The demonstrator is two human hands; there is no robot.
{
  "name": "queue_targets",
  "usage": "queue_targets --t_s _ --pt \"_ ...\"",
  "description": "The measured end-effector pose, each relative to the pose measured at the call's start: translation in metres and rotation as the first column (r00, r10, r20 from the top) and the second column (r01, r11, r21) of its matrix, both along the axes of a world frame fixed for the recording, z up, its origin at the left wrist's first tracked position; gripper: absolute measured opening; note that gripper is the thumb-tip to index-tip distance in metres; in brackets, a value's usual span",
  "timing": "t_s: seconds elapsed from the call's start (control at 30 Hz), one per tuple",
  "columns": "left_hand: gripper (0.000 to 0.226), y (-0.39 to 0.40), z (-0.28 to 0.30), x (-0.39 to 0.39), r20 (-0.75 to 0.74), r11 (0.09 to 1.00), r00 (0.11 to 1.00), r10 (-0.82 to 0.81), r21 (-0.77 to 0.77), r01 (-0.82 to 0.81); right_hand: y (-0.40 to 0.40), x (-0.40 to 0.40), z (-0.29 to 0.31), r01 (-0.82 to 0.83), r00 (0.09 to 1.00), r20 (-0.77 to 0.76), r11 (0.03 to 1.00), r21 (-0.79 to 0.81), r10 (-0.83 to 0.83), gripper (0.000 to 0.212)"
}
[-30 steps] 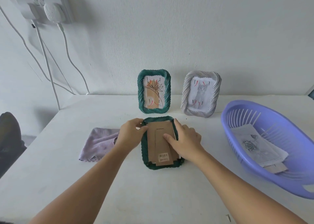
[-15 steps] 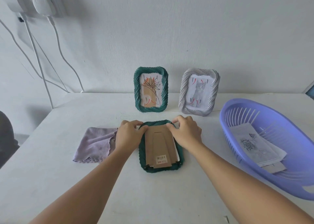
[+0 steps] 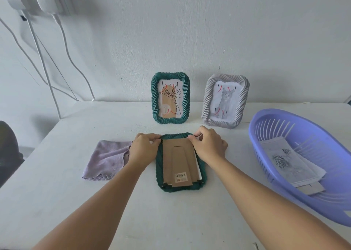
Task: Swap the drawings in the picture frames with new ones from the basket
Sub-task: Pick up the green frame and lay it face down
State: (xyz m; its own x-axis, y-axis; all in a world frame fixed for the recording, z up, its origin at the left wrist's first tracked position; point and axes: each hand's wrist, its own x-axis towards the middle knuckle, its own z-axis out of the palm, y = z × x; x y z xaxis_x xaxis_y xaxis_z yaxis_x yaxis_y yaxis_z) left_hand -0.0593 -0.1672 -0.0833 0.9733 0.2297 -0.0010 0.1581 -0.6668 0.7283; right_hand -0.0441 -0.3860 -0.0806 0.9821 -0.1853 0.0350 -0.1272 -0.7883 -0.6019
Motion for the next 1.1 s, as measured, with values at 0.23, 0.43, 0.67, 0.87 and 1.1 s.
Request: queue_targets --t_s 0.23,0.43,0.67,0.87,1.1 --pt "0.025 -0.001 0.000 0.001 0.002 0.999 1.000 -0.001 0.039 0.001 -0.010 0.007 0.003 -0.059 0.996 -0.067 0.998 0.020 0.060 0.014" --pt "0.030 -0.002 0.006 -0.001 -0.012 0.999 1.000 -0.011 0.039 0.011 -0.013 0.003 0.006 -0.088 0.995 -0.039 0.996 0.025 0.089 0.011" --pt "0.064 0.011 0.017 -0.038 -0.074 0.981 0.992 -0.104 0.159 0.115 -0.035 -0.036 -0.002 -0.202 0.977 0.071 0.979 0.031 0.199 0.037" --pt "0.059 0.014 0.014 -0.049 -0.065 0.991 0.991 -0.121 0.043 0.124 -0.032 -0.045 -0.008 -0.244 0.965 0.117 0.967 0.069 0.235 0.042" --pt "0.051 0.015 0.023 -0.053 -0.014 0.987 0.994 -0.109 0.113 0.110 -0.026 -0.043 0.007 -0.289 0.952 0.113 0.956 0.038 0.284 0.038"
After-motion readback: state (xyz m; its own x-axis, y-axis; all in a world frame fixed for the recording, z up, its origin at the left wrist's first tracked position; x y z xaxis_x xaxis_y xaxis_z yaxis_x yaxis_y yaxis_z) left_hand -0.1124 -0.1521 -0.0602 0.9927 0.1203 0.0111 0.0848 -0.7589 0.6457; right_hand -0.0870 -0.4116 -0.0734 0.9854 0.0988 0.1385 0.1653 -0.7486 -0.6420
